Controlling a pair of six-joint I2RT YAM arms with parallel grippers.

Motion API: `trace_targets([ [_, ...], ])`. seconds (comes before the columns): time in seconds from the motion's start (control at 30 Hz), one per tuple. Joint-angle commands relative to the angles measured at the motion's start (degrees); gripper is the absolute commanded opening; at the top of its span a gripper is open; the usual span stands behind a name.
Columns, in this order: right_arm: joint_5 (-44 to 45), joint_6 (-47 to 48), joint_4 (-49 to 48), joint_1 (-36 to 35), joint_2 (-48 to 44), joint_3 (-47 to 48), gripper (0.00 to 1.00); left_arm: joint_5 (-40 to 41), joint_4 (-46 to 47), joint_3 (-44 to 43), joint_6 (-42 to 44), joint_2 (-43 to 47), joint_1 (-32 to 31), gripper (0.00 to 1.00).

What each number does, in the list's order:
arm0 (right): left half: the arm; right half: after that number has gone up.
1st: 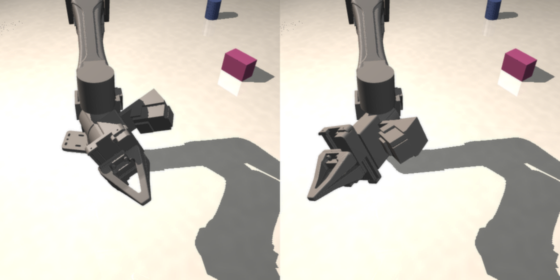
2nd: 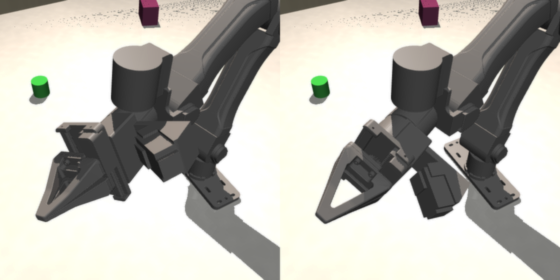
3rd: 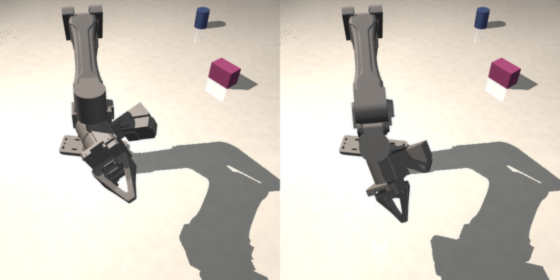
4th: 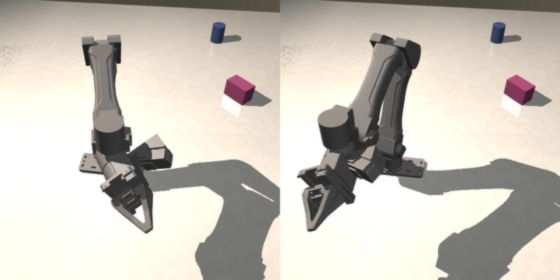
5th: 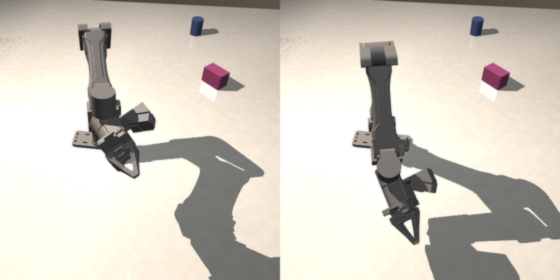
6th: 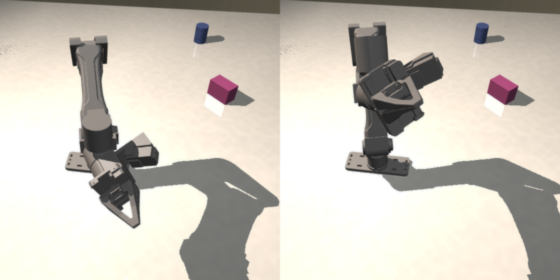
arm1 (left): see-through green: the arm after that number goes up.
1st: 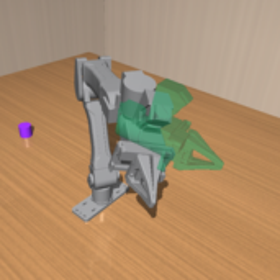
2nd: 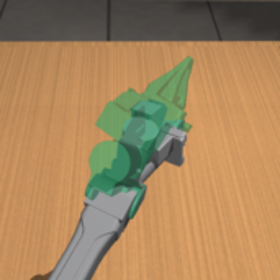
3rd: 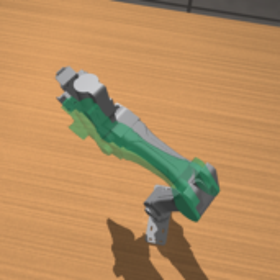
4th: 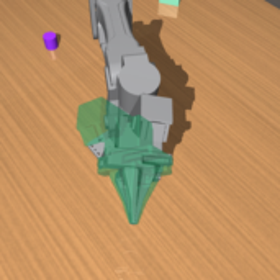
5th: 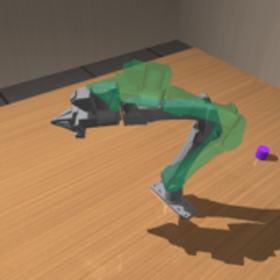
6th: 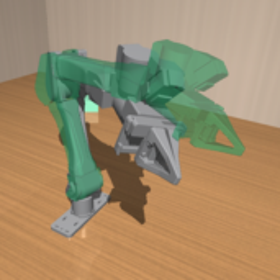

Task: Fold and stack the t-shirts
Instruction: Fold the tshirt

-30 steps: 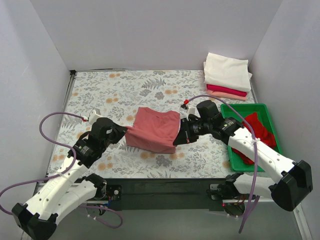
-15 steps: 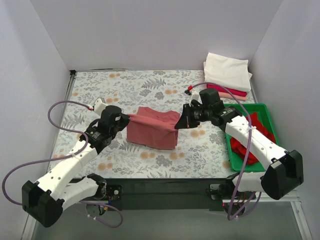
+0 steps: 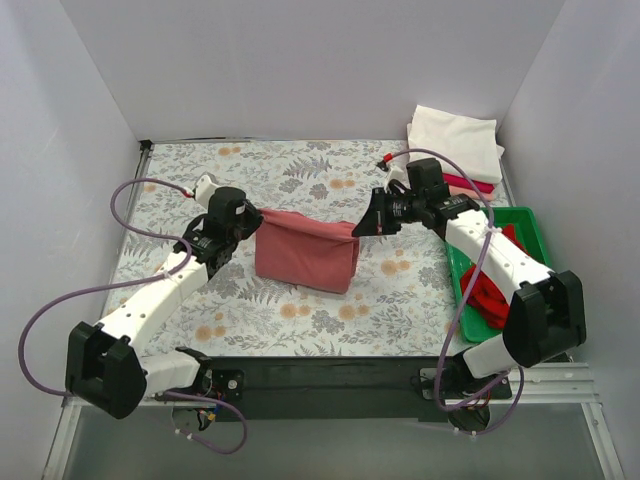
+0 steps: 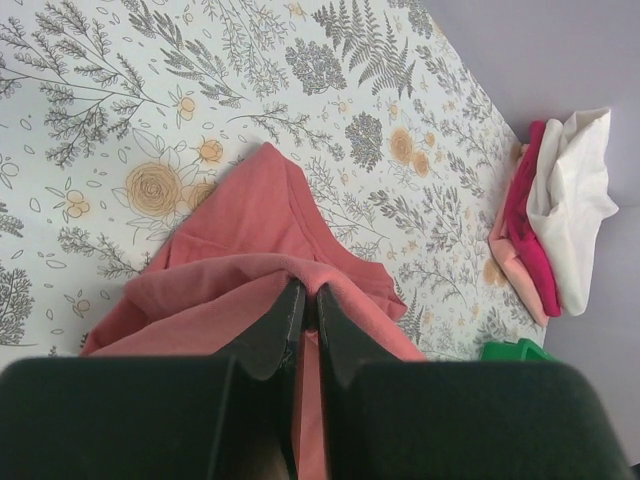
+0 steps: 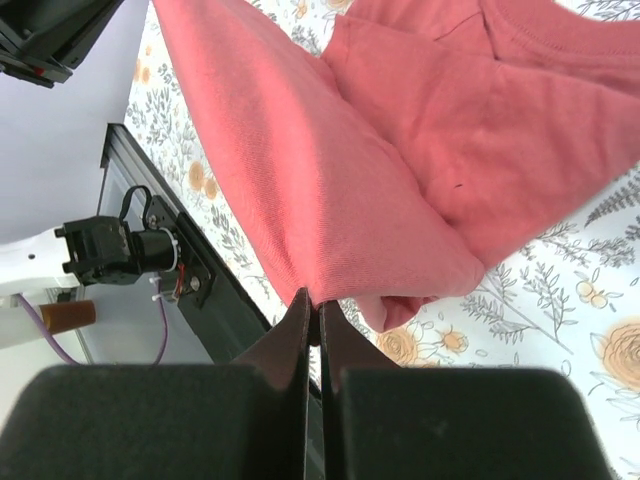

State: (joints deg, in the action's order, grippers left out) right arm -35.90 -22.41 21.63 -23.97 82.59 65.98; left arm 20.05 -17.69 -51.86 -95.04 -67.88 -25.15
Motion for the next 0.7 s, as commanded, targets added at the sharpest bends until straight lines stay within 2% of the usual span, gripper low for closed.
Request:
trace_targets([
  [0.0, -4.35, 0.88, -3.08, 2.07, 2.84, 3.02, 0.01, 0.34, 3.19, -3.07, 2.40, -1.73, 1.76, 0.00],
  [0.33, -7.87, -0.08, -6.60, 4.72, 14.69, 6.88, 0.01, -1.95, 7.05, -5.62, 3.90, -11.92, 4.67, 0.00],
  [0.57, -6.55, 0.09, -7.83, 6.74, 21.99, 11.45, 0.01, -3.79, 9.61, -9.84, 6.10, -21.05, 5.63, 0.00],
  [0.6, -6.64, 0.18, -7.83, 7.26, 23.05, 12.07, 0.03, -3.97, 9.35, -10.37, 6.27, -22.98, 5.72, 0.00],
  [0.67, -7.95, 0.70, -8.27, 8.05, 26.12, 14.17, 0.15, -4.23, 9.43, -11.69, 6.10, -25.01, 5.81, 0.00],
])
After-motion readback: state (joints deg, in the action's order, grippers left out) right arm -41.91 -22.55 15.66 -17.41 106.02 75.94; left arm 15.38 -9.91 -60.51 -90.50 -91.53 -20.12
